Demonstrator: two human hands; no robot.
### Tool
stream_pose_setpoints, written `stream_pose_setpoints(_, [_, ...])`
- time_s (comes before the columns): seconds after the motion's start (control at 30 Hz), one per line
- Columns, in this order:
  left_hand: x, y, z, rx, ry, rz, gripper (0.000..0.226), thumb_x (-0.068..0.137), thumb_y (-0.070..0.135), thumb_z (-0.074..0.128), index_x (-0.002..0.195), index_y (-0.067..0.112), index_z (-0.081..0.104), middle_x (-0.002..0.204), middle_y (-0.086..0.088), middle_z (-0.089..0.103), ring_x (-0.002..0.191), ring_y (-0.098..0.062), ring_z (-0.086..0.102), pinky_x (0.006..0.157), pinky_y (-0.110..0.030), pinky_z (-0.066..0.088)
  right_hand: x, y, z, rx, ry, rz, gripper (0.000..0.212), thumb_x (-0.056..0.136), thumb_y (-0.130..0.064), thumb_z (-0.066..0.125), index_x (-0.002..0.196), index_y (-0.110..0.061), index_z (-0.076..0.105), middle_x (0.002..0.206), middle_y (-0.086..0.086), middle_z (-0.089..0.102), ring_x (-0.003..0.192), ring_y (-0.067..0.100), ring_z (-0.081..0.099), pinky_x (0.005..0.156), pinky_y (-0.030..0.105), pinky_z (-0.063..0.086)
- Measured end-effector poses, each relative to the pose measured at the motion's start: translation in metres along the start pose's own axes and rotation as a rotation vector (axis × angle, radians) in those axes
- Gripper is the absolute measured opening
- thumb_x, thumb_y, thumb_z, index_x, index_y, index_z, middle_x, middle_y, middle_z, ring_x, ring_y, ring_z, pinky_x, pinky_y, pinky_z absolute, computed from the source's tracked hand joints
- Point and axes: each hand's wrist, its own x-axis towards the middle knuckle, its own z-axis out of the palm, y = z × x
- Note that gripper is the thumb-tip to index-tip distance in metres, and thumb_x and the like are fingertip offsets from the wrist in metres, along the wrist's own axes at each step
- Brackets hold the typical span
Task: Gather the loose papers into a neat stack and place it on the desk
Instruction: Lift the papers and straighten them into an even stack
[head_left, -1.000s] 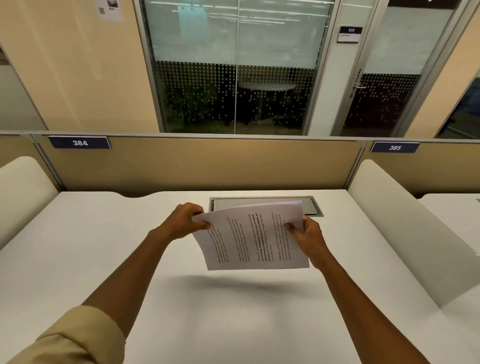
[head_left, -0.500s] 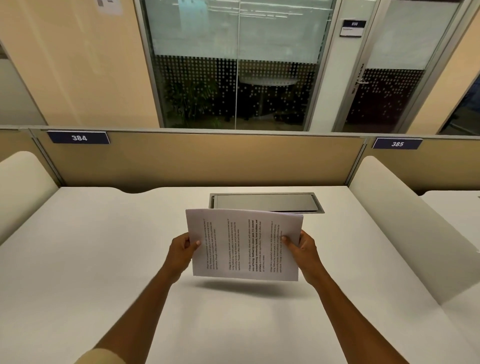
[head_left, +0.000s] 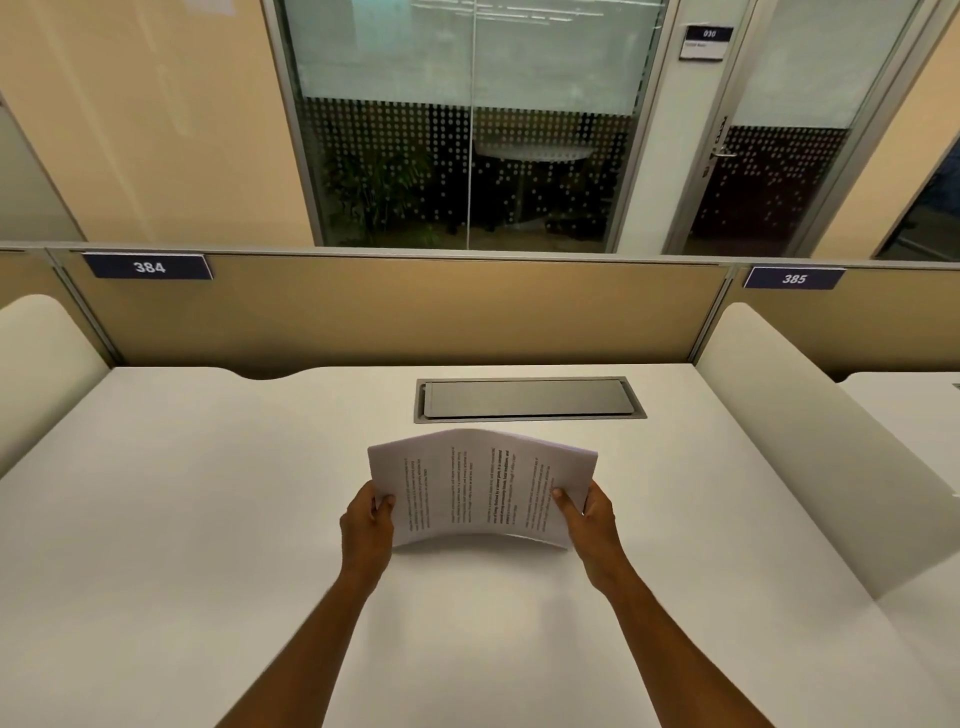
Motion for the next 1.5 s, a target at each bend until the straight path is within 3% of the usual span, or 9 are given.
stream_pose_setpoints(0.3, [-0.001,-0.004,-0.002,0.079,-0.016,0.012,0.022,0.100,0.000,0.040,0.115,0.003,0.056,0.107,-0.010,0.064,0.095,-0.032,0.061,0.080,-0.040,0.055,-0.001,0.004,0.002,-0.029,-0.008,0.018,0.029,0.099,-0.014,0.049,0.126,-0.026,0.047,0.112,-0.001,0.062,0.102,0.016,0.061,0.076,0.022,0.054])
stream_pose_setpoints(0.63, [0.000,-0.010,-0.007,0.122,-0.051,0.066,0.022,0.100,0.002,0.041,0.115,0.001,0.056,0.111,-0.013,0.064,0.097,-0.033,0.063,0.080,-0.043,0.057,-0.003,0.012,-0.002,-0.040,-0.012,0.036,0.027,0.099,-0.015,0.049,0.123,-0.026,0.048,0.109,-0.002,0.063,0.102,0.017,0.061,0.071,0.018,0.053])
stream_pose_setpoints(0.83, [0.008,0.005,-0.012,0.169,-0.092,0.100,0.024,0.101,0.004,0.039,0.119,0.005,0.055,0.107,-0.011,0.066,0.091,-0.031,0.065,0.078,-0.043,0.060,0.003,0.005,-0.005,-0.069,-0.018,0.039,0.028,0.098,-0.013,0.053,0.124,-0.021,0.051,0.112,0.004,0.064,0.102,0.023,0.063,0.082,0.034,0.055])
stream_pose_setpoints(0.97, [0.030,0.031,-0.024,0.244,-0.143,0.164,0.020,0.102,0.009,0.036,0.108,0.014,0.054,0.096,-0.002,0.065,0.084,-0.024,0.067,0.065,-0.026,0.055,0.007,-0.008,-0.011,-0.050,-0.019,-0.020,0.024,0.092,-0.012,0.063,0.109,-0.028,0.058,0.105,0.000,0.069,0.096,0.019,0.067,0.068,0.022,0.056])
stream_pose_setpoints(1.03, [0.045,0.047,-0.031,0.300,-0.163,0.218,0.018,0.103,0.011,0.035,0.101,0.011,0.054,0.090,0.000,0.064,0.080,-0.020,0.068,0.061,-0.023,0.054,0.013,-0.016,-0.016,-0.029,-0.009,-0.041,0.026,0.086,-0.009,0.069,0.103,-0.027,0.061,0.101,0.001,0.071,0.093,0.018,0.069,0.070,0.027,0.059])
stream_pose_setpoints(1.13, [0.066,0.076,-0.041,0.400,-0.183,0.314,0.016,0.099,0.006,0.037,0.095,0.003,0.052,0.087,-0.010,0.065,0.078,-0.027,0.067,0.063,-0.038,0.056,0.025,-0.025,-0.025,-0.102,0.003,-0.063,0.019,0.081,-0.008,0.075,0.093,-0.015,0.062,0.092,0.007,0.071,0.087,0.025,0.068,0.079,0.042,0.060])
stream_pose_setpoints(1.27, [0.083,0.119,-0.046,0.482,-0.237,0.445,0.014,0.097,0.003,0.038,0.090,0.004,0.050,0.086,-0.008,0.063,0.075,-0.027,0.061,0.060,-0.030,0.049,0.035,-0.039,-0.030,-0.235,-0.057,-0.140,0.018,0.080,-0.010,0.075,0.089,-0.016,0.061,0.090,0.004,0.069,0.086,0.022,0.068,0.071,0.026,0.059])
stream_pose_setpoints(1.37, [0.088,0.151,-0.043,0.523,-0.338,0.505,0.016,0.097,0.002,0.037,0.082,0.002,0.042,0.088,-0.018,0.061,0.081,-0.040,0.060,0.069,-0.051,0.053,0.042,-0.050,-0.029,-0.332,-0.135,-0.187,0.022,0.082,-0.012,0.074,0.099,-0.018,0.062,0.091,0.001,0.070,0.084,0.018,0.069,0.067,0.019,0.056])
stream_pose_setpoints(1.5, [0.088,0.181,-0.031,0.662,-0.421,0.577,0.014,0.098,0.006,0.041,0.088,0.000,0.049,0.099,-0.017,0.062,0.090,-0.036,0.061,0.079,-0.053,0.055,0.043,-0.062,-0.018,-0.444,-0.230,-0.255,0.029,0.090,-0.020,0.066,0.118,-0.025,0.059,0.095,-0.003,0.068,0.083,0.014,0.068,0.065,0.014,0.053])
